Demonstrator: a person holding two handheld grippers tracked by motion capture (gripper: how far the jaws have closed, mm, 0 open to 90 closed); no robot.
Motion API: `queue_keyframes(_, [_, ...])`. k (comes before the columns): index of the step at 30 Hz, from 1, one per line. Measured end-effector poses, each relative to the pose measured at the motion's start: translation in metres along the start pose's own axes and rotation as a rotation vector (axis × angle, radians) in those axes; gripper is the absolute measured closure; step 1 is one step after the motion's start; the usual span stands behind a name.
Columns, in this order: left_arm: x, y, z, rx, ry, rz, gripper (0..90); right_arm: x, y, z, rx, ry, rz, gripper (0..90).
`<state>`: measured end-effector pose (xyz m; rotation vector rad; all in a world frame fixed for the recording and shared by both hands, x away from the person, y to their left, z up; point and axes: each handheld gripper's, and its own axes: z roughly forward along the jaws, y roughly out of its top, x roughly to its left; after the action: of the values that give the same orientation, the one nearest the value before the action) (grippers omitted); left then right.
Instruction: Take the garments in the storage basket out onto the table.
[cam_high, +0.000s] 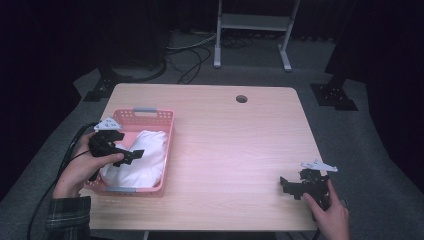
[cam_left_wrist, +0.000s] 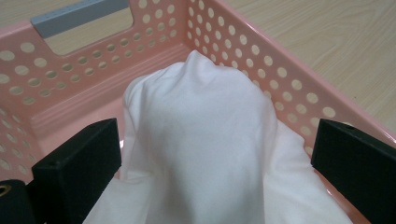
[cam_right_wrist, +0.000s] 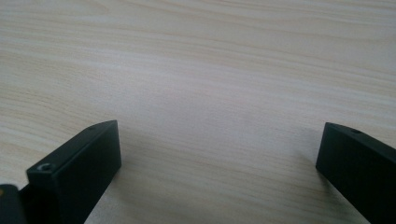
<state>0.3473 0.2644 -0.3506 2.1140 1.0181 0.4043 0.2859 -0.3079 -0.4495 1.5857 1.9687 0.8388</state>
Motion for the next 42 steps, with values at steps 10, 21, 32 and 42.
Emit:
queue_keyframes(10, [0.003, -0.006, 0.012, 0.033, -0.007, -0.013, 1.4, 0.000, 0.000, 0.000, 0.000, 0.000, 0.000, 0.0])
queue_keyframes(21, [0.004, -0.009, 0.021, 0.062, -0.006, -0.011, 1.4, 0.000, 0.000, 0.000, 0.000, 0.000, 0.000, 0.0])
queue_keyframes(32, [0.003, -0.012, 0.033, 0.102, -0.008, -0.007, 1.4, 0.000, 0.000, 0.000, 0.000, 0.000, 0.000, 0.0])
queue_keyframes(42, [0.005, -0.017, 0.042, 0.135, -0.005, -0.015, 1.5, 0.000, 0.000, 0.000, 0.000, 0.000, 0.000, 0.0])
